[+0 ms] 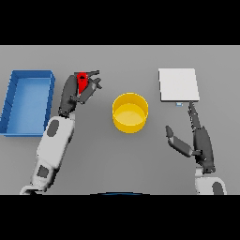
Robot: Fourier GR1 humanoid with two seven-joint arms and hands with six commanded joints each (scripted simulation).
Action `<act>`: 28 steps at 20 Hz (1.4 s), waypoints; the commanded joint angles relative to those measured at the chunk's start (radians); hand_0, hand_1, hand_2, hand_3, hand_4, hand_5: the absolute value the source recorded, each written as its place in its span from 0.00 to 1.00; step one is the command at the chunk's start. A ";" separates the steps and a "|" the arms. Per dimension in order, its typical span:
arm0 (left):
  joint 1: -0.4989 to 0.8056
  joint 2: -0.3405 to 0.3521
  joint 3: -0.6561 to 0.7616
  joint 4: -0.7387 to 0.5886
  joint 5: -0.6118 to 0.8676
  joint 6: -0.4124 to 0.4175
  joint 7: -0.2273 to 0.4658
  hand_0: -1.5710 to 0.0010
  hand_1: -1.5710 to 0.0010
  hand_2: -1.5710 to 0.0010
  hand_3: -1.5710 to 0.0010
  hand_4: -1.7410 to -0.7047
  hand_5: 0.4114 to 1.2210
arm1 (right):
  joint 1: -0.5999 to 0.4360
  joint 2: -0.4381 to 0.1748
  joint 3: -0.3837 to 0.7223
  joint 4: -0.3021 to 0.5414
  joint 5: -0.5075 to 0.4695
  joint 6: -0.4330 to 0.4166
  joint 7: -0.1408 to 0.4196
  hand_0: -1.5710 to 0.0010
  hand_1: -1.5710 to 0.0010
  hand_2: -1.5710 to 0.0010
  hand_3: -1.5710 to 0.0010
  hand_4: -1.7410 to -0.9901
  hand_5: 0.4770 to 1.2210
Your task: Pick up the red beaker and tilt it to pour out 1 green nut into yellow bowl. Pick up the yellow bowl and place it on the metallic measuring scale.
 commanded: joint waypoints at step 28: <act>-0.376 0.317 -0.736 -0.002 -0.689 -0.339 0.354 0.00 0.00 0.00 0.16 0.04 0.99 | 0.021 0.025 0.016 -0.040 -0.012 0.008 0.031 1.00 1.00 1.00 1.00 0.60 0.28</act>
